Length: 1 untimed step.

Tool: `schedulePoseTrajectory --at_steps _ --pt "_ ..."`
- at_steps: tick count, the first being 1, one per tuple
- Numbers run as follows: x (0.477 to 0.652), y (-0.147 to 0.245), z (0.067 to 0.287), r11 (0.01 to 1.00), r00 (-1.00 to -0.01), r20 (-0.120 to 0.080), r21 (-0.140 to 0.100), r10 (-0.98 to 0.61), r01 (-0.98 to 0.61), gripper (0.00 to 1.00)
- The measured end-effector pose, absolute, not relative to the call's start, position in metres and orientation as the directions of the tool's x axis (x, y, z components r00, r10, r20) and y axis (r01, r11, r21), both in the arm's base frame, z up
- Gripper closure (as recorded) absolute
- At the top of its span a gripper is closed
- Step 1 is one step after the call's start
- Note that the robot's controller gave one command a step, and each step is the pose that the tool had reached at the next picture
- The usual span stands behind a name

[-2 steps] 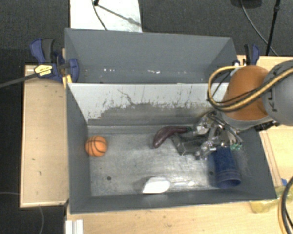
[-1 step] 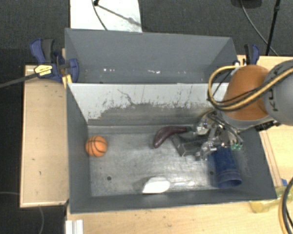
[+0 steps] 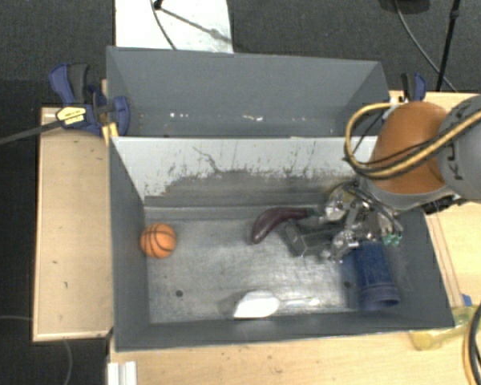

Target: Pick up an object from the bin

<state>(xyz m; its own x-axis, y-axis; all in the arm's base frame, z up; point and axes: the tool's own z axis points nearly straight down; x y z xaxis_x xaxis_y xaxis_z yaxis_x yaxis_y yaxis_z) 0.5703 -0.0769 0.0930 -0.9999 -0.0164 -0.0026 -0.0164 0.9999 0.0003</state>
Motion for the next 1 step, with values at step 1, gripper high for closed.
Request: schedulePoseTrajectory --at_steps 1 --pt "0.5697 -0.0767 0.1119 1.000 -1.000 0.001 0.001 -0.016 -0.016 1.00"
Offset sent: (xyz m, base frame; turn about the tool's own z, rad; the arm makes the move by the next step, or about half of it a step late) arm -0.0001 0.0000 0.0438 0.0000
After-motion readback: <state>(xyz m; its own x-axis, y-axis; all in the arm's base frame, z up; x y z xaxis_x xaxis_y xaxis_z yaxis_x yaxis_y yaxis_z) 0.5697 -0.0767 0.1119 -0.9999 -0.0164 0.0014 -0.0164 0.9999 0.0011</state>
